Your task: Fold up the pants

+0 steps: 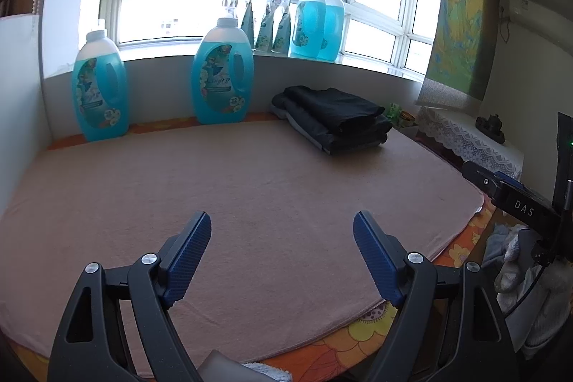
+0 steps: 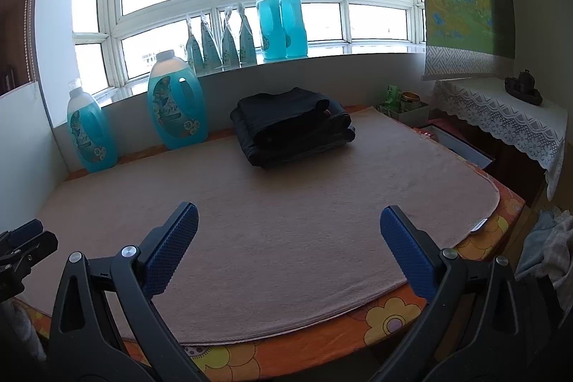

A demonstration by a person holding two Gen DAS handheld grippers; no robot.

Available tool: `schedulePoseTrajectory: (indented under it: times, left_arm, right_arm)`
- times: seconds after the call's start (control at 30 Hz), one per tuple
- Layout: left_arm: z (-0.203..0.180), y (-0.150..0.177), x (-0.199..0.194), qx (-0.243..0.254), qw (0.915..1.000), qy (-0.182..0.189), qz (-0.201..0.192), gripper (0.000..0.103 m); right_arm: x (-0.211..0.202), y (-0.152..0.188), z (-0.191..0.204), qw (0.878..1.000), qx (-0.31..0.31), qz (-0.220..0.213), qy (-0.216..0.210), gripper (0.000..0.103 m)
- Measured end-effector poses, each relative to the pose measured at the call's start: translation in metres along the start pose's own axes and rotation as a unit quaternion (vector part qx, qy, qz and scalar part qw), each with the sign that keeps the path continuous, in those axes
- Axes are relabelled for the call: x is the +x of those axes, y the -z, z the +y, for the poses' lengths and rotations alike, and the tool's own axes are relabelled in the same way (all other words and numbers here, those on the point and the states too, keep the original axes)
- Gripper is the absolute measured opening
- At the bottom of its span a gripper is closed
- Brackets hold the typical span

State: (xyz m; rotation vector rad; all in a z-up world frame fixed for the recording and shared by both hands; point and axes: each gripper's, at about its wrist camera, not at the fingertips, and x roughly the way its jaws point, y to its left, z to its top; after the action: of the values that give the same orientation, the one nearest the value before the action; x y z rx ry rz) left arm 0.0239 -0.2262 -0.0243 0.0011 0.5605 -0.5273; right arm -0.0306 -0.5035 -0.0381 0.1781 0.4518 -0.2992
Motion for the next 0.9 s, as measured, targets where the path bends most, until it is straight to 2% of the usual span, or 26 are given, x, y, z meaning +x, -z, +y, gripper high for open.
schedulePoseTrajectory:
  times: [0.9]
  left_arm:
    - [0.0027, -0.0001, 0.0002, 0.000, 1.0000, -0.007, 0.000, 0.082]
  right_arm:
    - [0.0078, 0.0037, 0.0055, 1.000, 0.000, 0.006, -0.009, 0.103]
